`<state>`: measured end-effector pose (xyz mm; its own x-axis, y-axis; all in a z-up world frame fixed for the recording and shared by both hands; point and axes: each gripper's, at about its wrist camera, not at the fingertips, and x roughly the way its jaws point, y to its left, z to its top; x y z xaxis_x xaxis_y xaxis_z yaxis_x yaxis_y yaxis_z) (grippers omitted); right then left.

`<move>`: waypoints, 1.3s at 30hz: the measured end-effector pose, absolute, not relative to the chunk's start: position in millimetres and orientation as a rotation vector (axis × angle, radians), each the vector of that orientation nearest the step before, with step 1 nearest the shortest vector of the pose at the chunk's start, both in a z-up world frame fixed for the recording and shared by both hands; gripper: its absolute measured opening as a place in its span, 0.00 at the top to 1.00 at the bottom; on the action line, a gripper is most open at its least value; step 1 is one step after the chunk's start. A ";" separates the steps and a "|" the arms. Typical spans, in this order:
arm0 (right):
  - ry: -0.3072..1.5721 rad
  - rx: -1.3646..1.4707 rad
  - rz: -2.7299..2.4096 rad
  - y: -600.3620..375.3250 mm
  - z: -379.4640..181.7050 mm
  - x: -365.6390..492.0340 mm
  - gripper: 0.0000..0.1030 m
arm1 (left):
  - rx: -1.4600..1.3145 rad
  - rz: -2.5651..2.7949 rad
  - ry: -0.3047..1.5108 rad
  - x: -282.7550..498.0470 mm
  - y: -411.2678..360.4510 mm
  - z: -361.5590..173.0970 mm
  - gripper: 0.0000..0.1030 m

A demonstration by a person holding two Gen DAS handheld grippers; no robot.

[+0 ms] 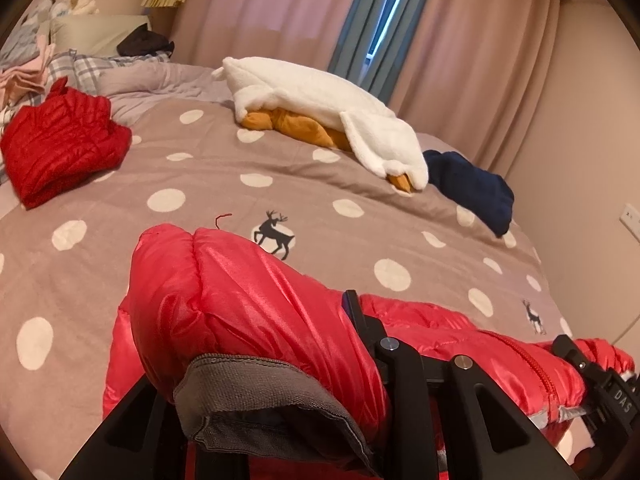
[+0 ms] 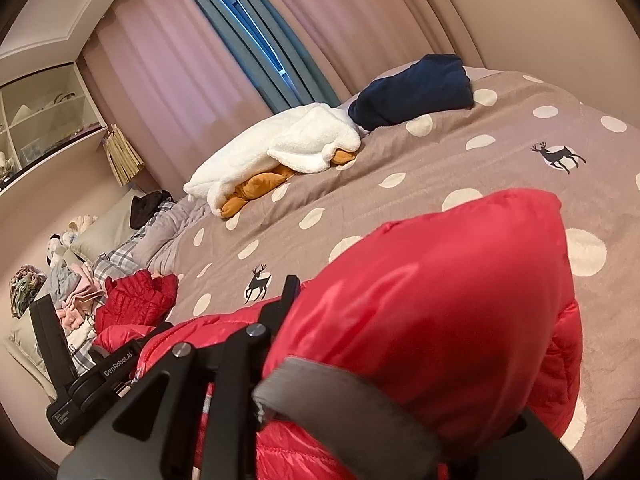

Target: Fold large clothes

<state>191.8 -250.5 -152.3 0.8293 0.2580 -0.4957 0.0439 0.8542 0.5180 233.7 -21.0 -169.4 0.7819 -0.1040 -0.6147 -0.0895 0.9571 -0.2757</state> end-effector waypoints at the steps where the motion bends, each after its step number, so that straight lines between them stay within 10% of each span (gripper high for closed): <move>1: 0.589 0.541 0.121 -250.4 -152.4 191.8 0.78 | -0.303 -0.008 0.675 233.7 -21.0 -169.3 0.73; 31: 0.596 0.557 0.129 -250.6 -154.8 188.5 0.57 | -0.323 -0.024 0.658 229.2 -22.6 -163.6 0.39; 39: 0.567 0.558 0.119 -254.2 -148.9 183.2 0.27 | -0.354 -0.053 0.613 223.2 -21.9 -158.6 0.17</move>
